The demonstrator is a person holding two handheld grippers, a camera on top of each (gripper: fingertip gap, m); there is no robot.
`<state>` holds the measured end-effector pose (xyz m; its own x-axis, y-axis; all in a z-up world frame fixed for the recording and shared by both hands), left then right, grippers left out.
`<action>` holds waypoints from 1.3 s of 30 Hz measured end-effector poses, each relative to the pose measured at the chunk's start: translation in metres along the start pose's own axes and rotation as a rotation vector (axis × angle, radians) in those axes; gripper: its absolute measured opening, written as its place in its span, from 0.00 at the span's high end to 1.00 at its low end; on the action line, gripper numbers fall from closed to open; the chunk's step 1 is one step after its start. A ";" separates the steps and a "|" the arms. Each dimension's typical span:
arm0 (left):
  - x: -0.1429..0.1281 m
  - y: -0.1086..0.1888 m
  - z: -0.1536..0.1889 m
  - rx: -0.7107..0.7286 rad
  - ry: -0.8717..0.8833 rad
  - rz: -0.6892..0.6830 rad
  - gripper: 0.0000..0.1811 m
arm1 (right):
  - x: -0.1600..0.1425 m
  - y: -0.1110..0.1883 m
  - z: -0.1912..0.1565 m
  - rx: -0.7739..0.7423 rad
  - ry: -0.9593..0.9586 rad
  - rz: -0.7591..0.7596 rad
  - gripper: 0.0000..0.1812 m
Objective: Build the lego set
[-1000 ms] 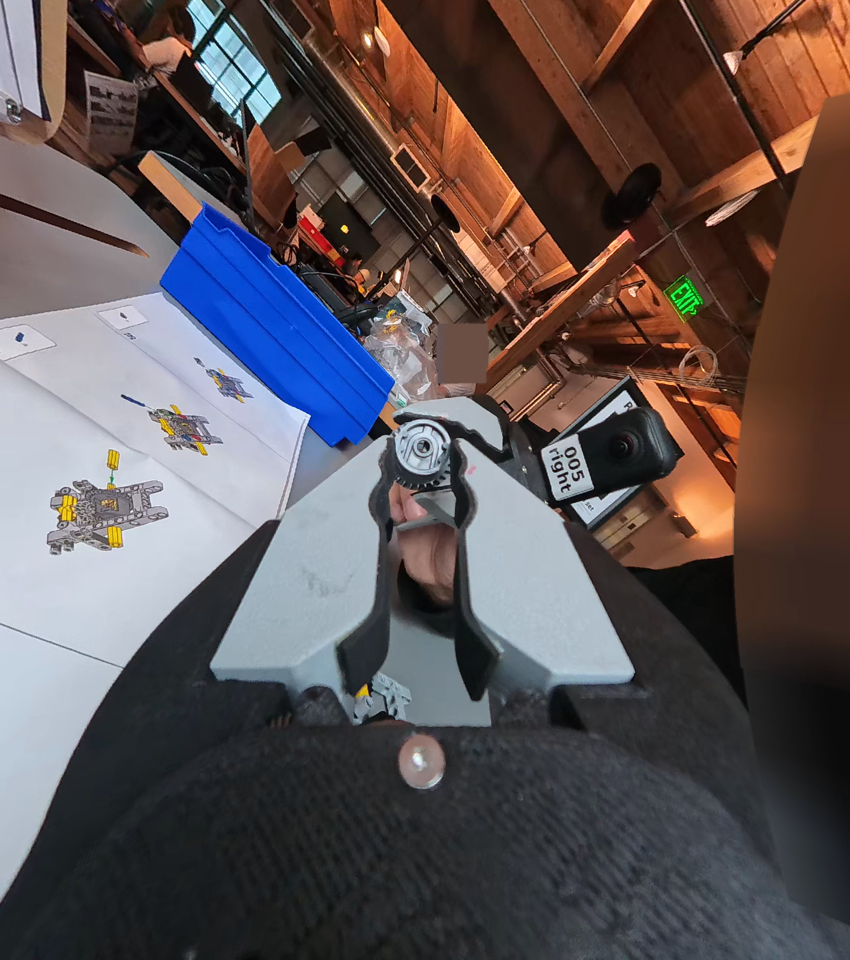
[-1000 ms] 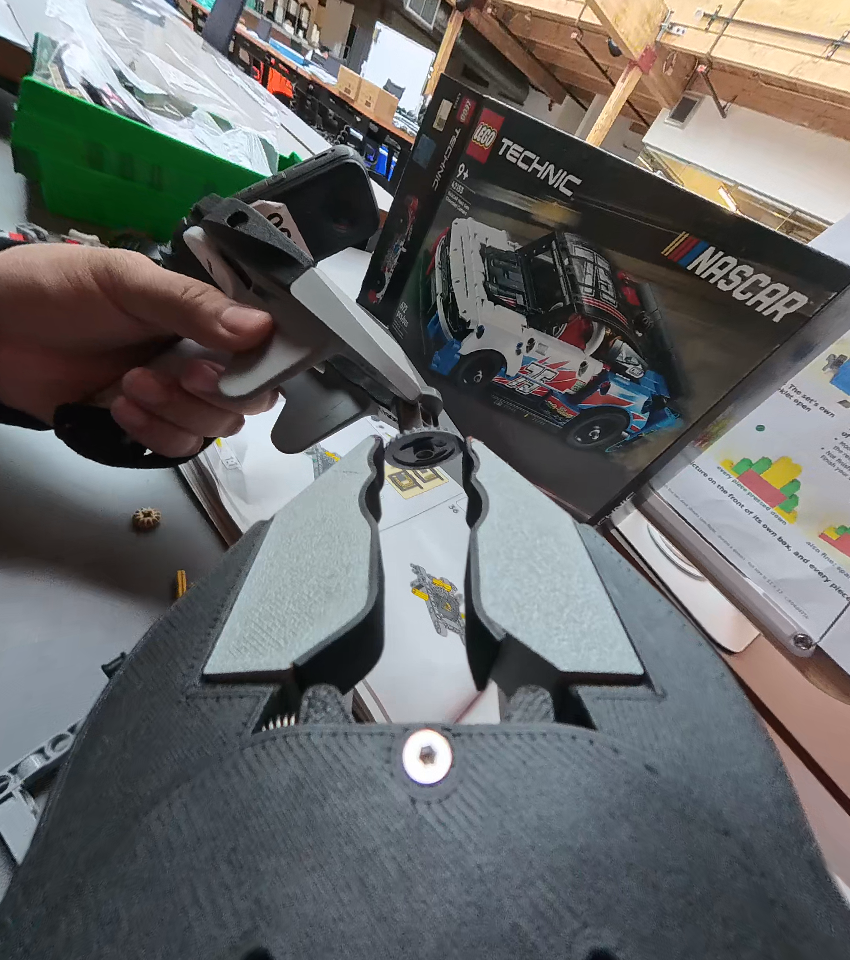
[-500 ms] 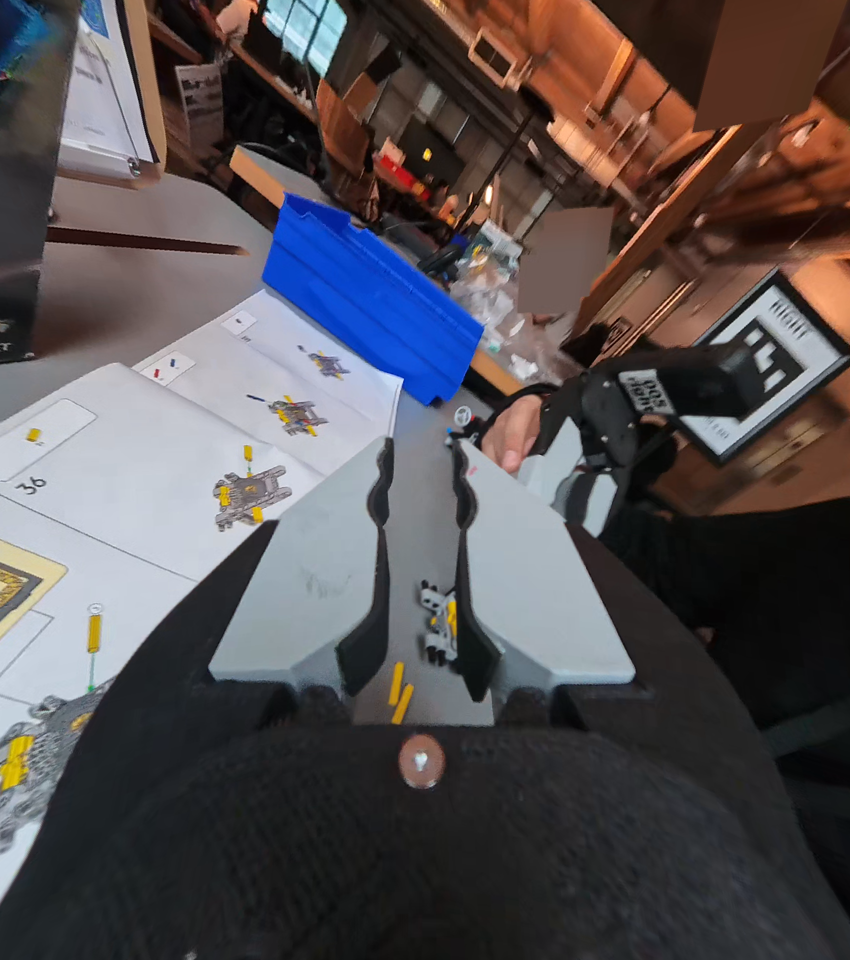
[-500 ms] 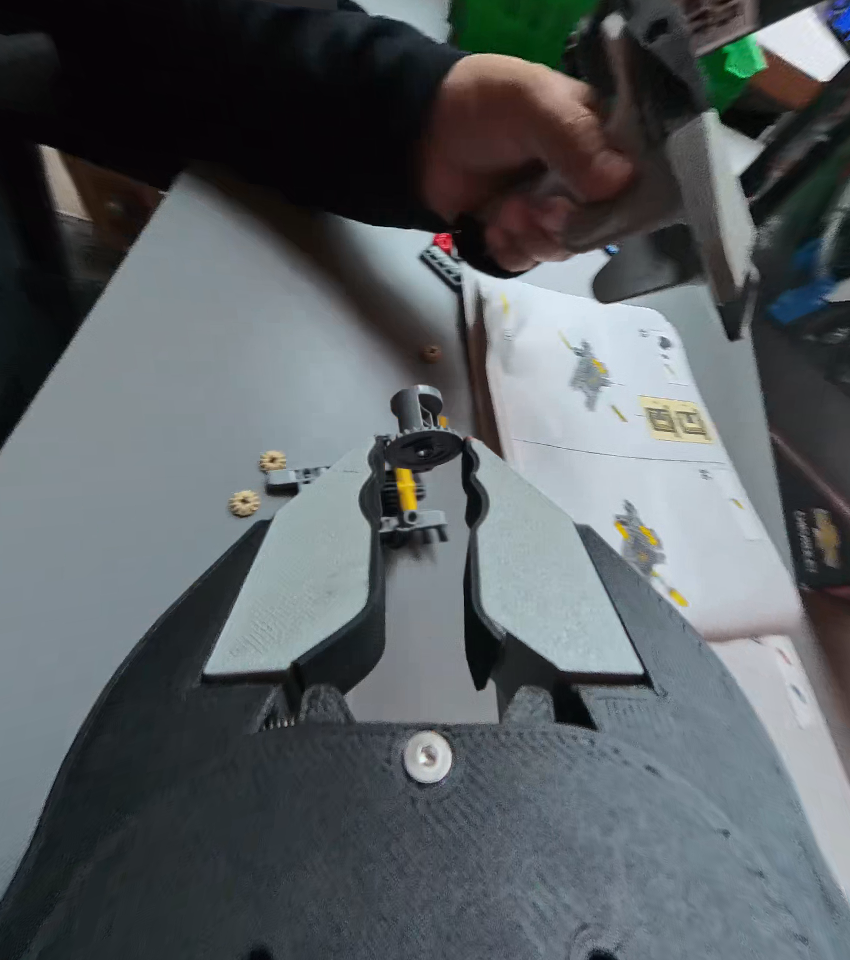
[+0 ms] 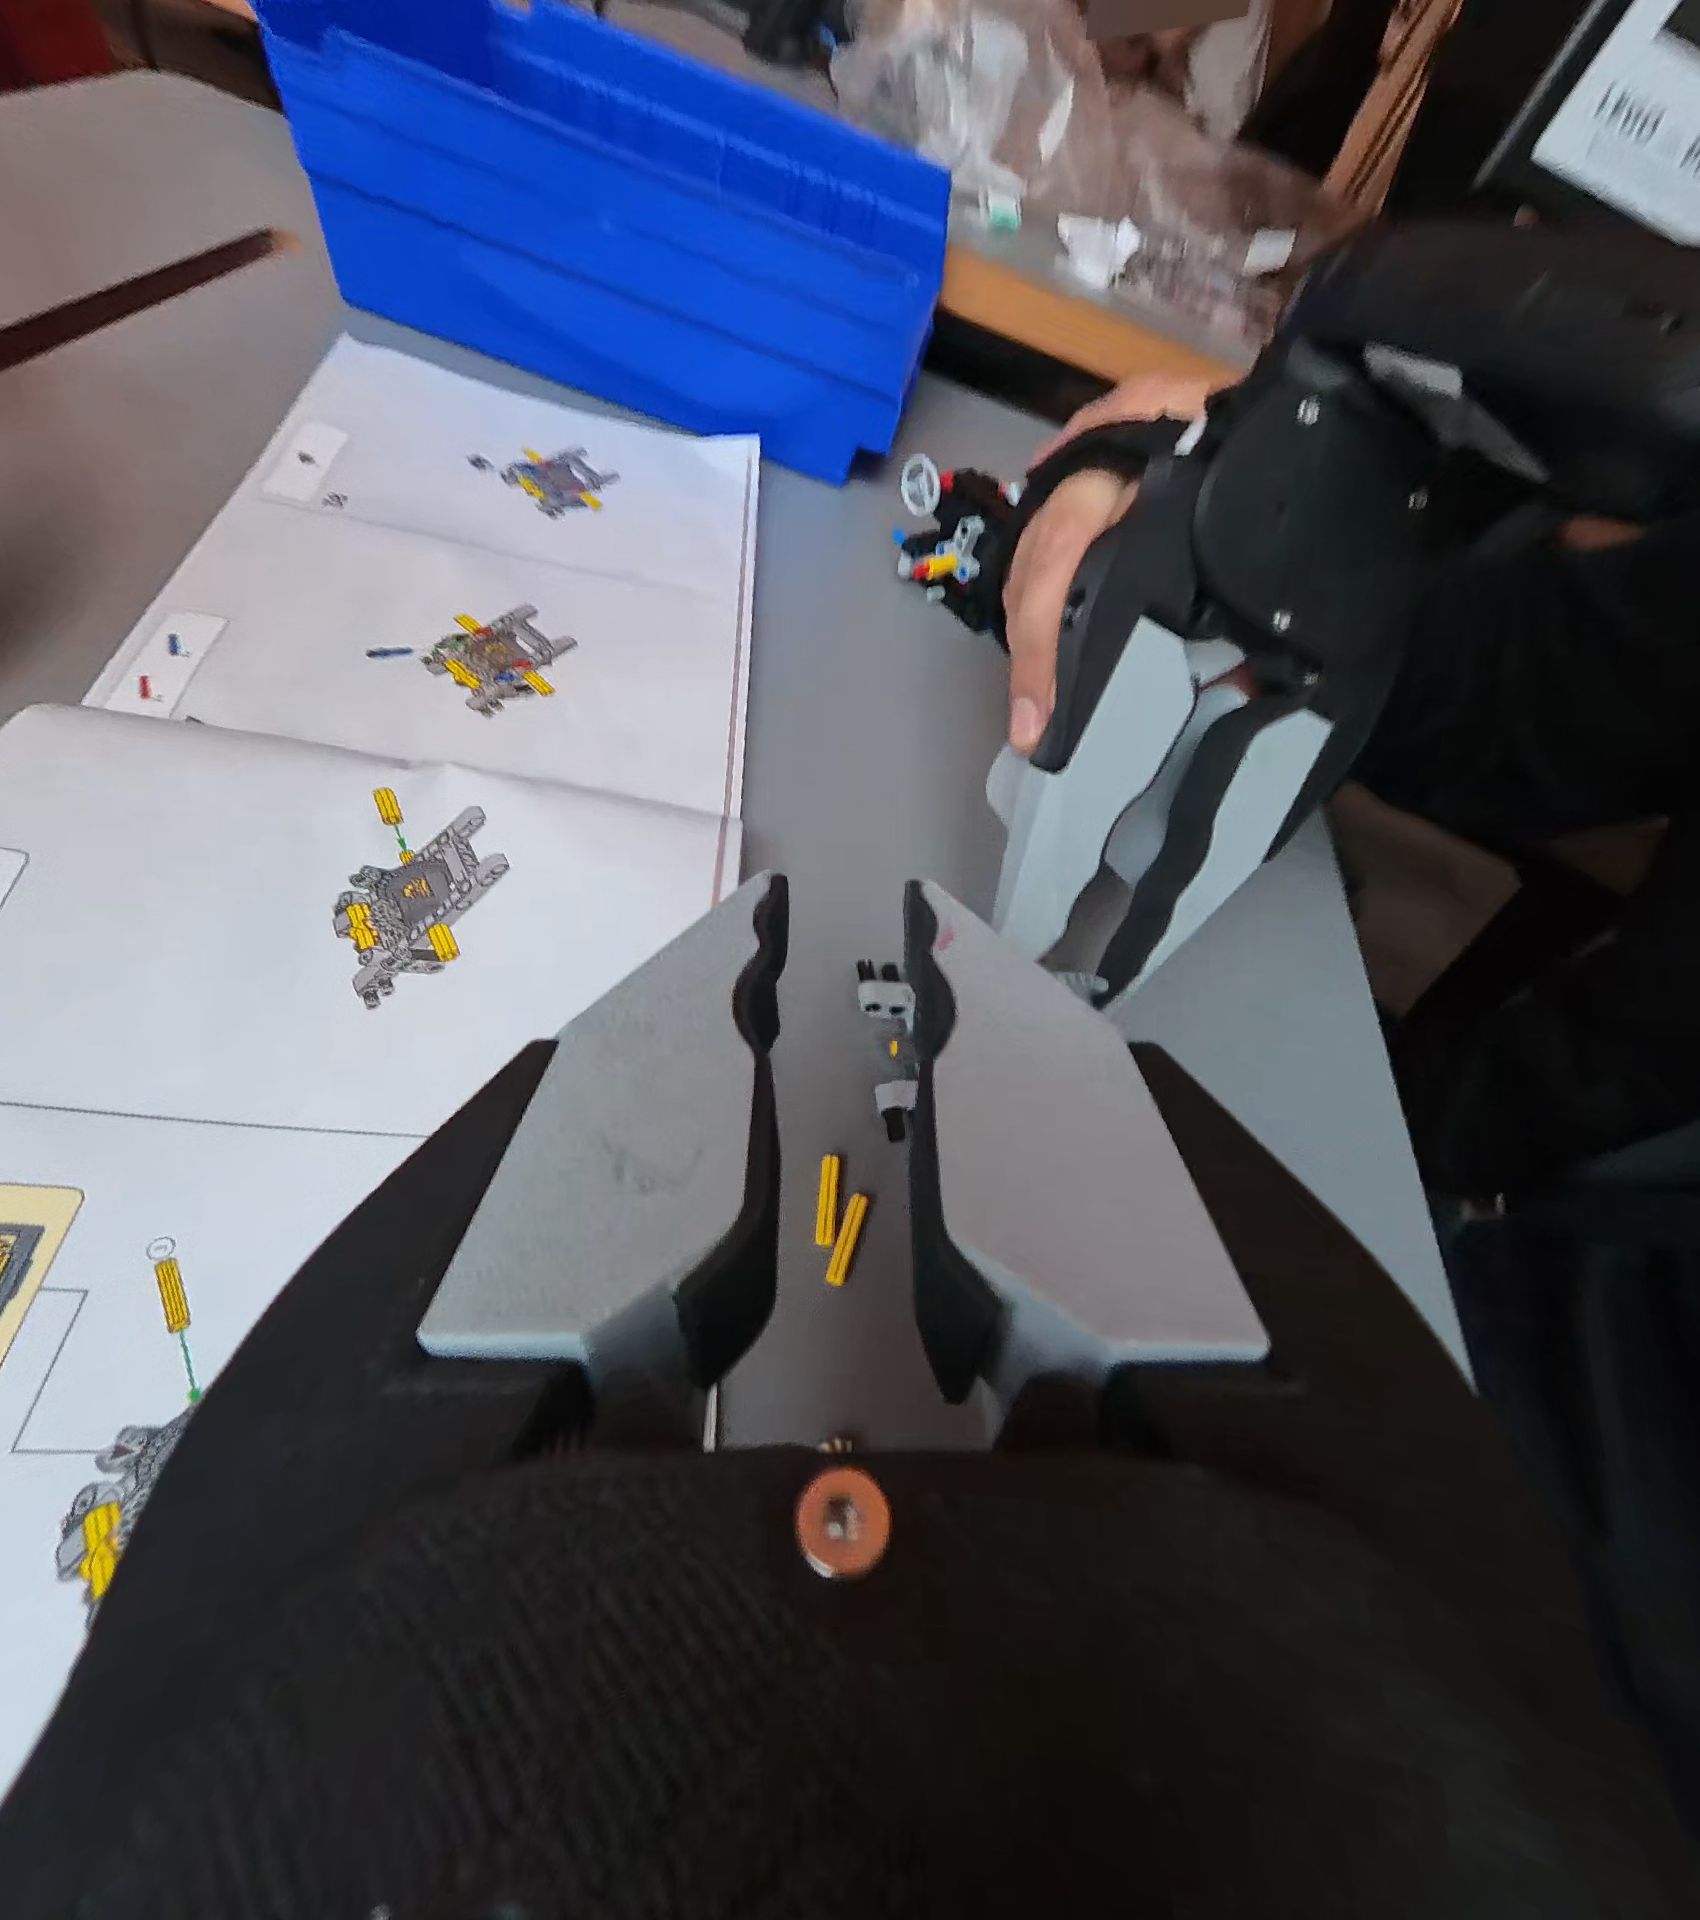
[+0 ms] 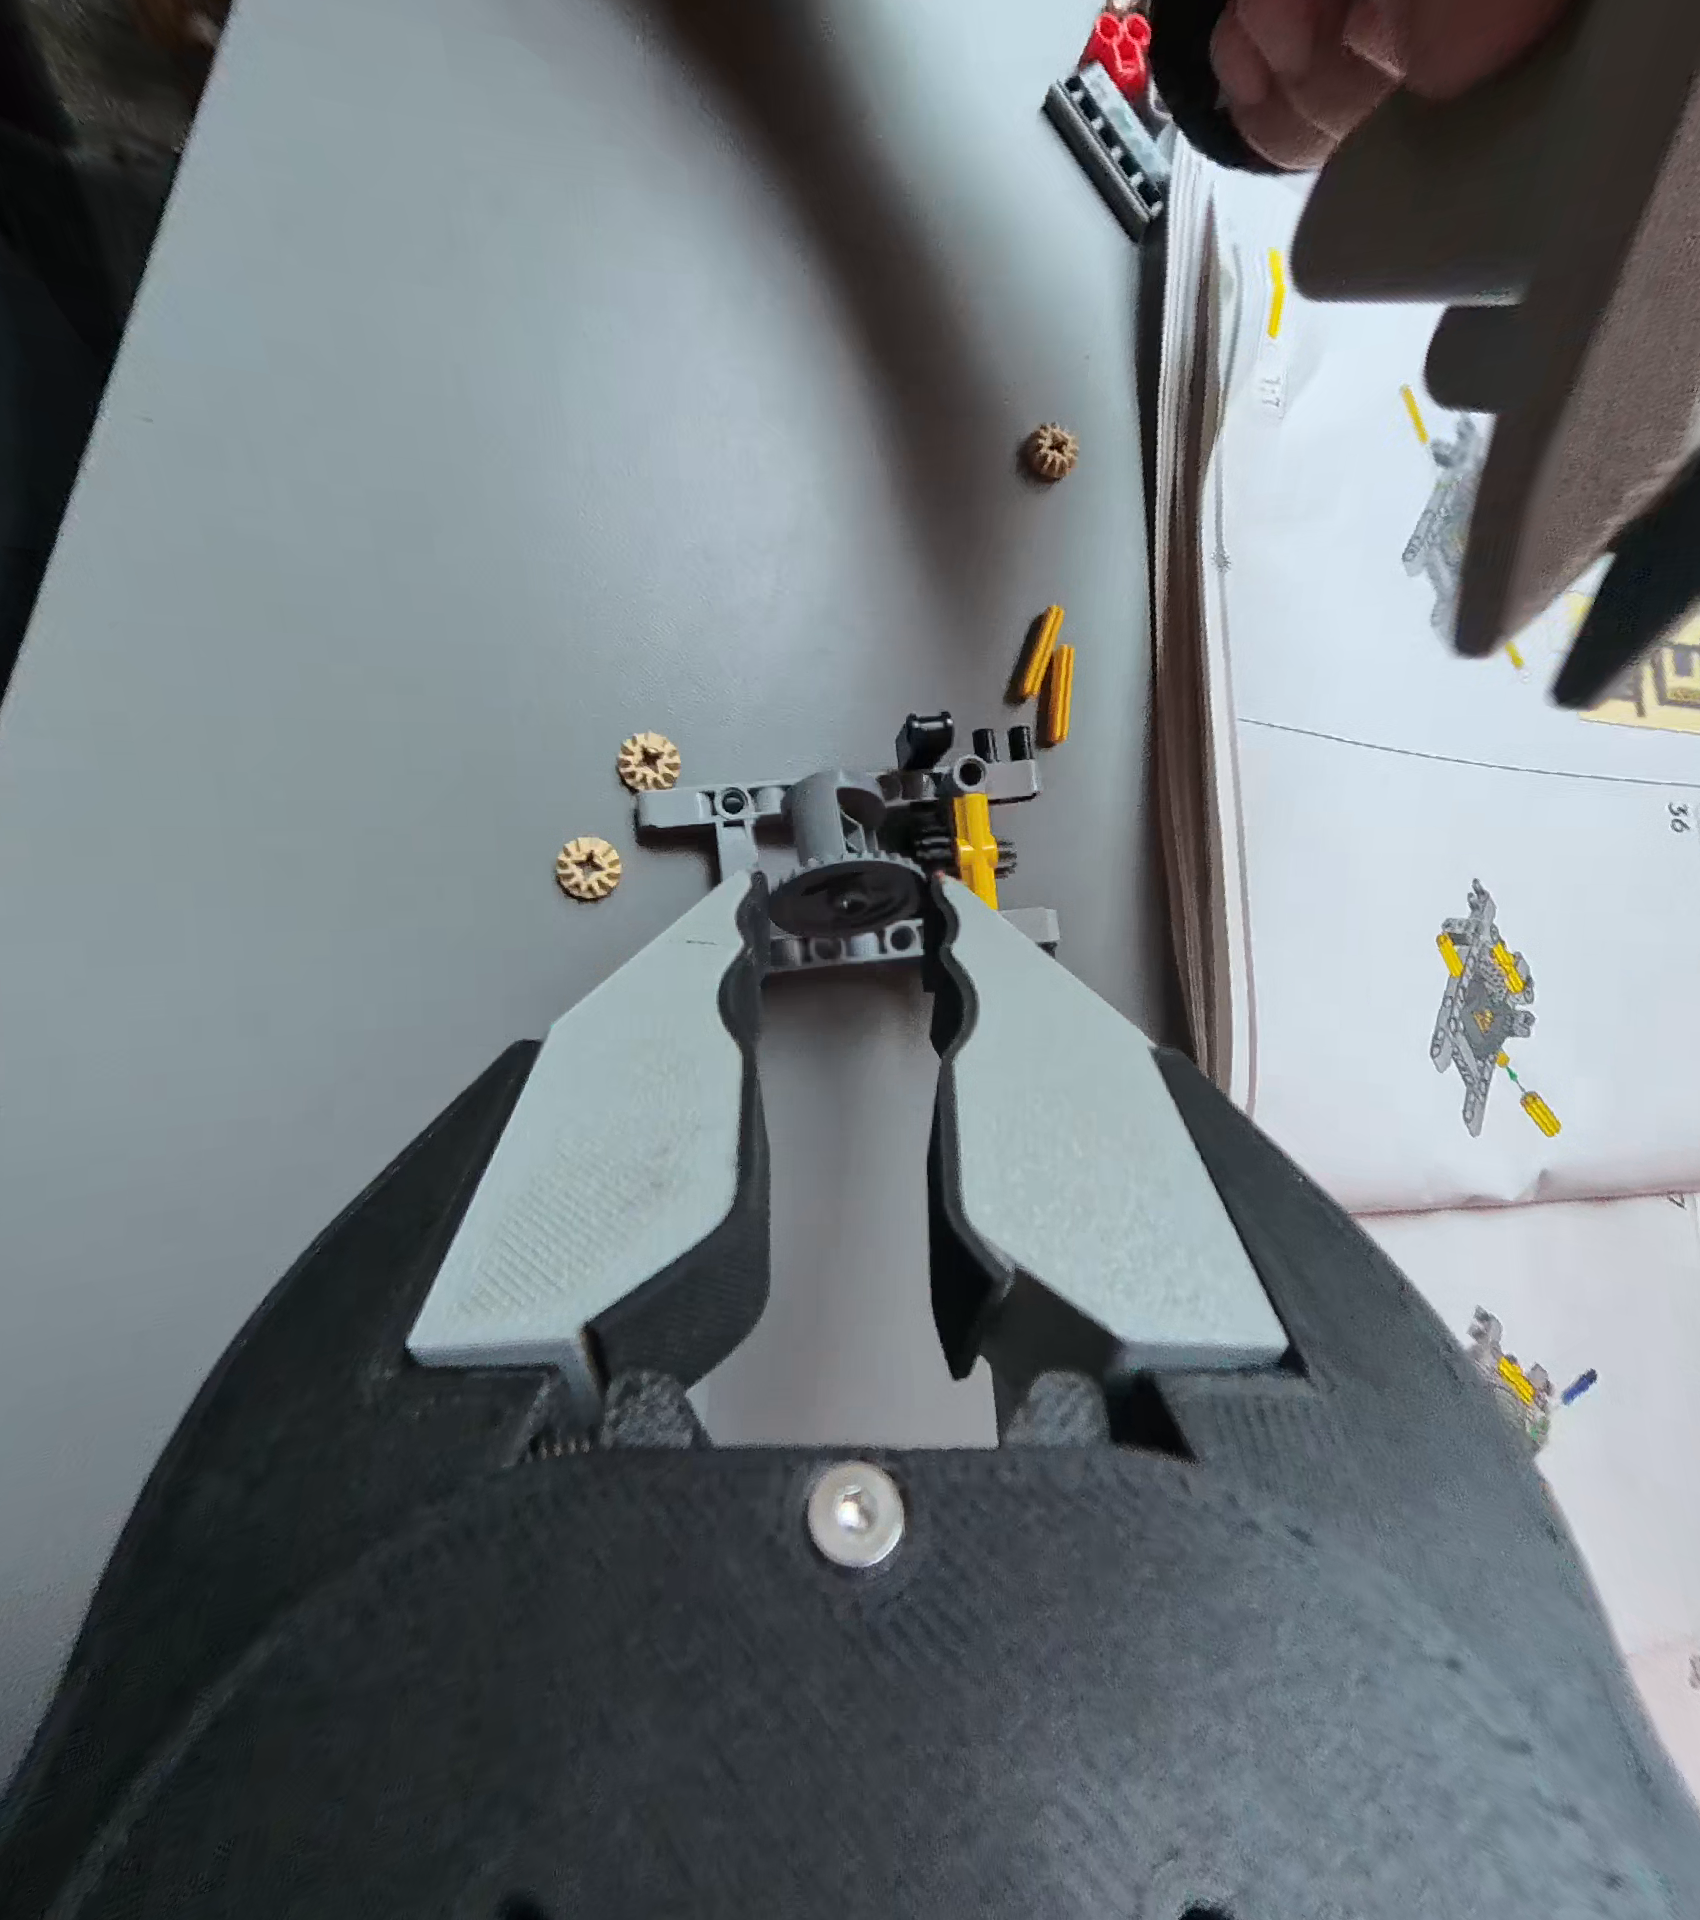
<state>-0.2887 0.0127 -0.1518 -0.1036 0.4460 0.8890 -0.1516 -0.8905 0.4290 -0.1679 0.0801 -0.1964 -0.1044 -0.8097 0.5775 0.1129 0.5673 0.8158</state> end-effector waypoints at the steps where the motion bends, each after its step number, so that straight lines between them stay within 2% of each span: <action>1: -0.002 -0.002 0.003 -0.005 -0.021 -0.019 0.89 | 0.000 -0.001 0.001 -0.006 -0.002 -0.003 0.85; 7: -0.006 -0.003 0.022 -0.099 -0.098 -0.060 0.90 | -0.002 -0.007 0.003 -0.025 -0.005 -0.047 0.85; 11: -0.011 0.004 0.008 0.039 -0.190 -0.124 0.90 | -0.001 -0.009 0.000 -0.041 0.003 -0.041 0.85; 15: 0.006 0.038 -0.031 0.191 -0.103 0.070 0.93 | -0.004 -0.006 0.000 -0.049 0.009 0.009 0.85; 19: 0.022 0.093 -0.083 0.513 0.087 0.322 0.94 | -0.002 0.006 0.000 -0.048 -0.009 0.124 0.85; 21: 0.025 0.118 -0.094 0.547 0.195 0.458 0.98 | 0.000 0.011 0.002 -0.048 -0.022 0.193 0.85; 23: 0.026 0.128 -0.097 0.523 0.238 0.538 1.00 | 0.000 0.015 0.005 -0.063 -0.032 0.253 0.85; 32: 0.021 0.108 -0.095 0.463 0.261 0.457 1.00 | -0.015 0.018 0.011 -0.112 -0.101 0.352 0.85; 39: 0.019 0.096 -0.088 0.443 0.214 0.405 1.00 | -0.027 0.033 0.020 -0.092 -0.173 0.520 0.85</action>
<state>-0.3913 -0.0560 -0.1081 -0.2689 0.0338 0.9626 0.3567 -0.9248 0.1321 -0.1815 0.1241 -0.1842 -0.1715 -0.3854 0.9067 0.2778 0.8640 0.4198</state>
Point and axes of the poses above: each gripper's, where its closed fingertips meet, y back along the fingers, x out of its top, z = x × y across the jaws, the point moved 6 cm from there along y, back along the fingers, and after that the axes turned 15 degrees about x, right-handed, at the moved point
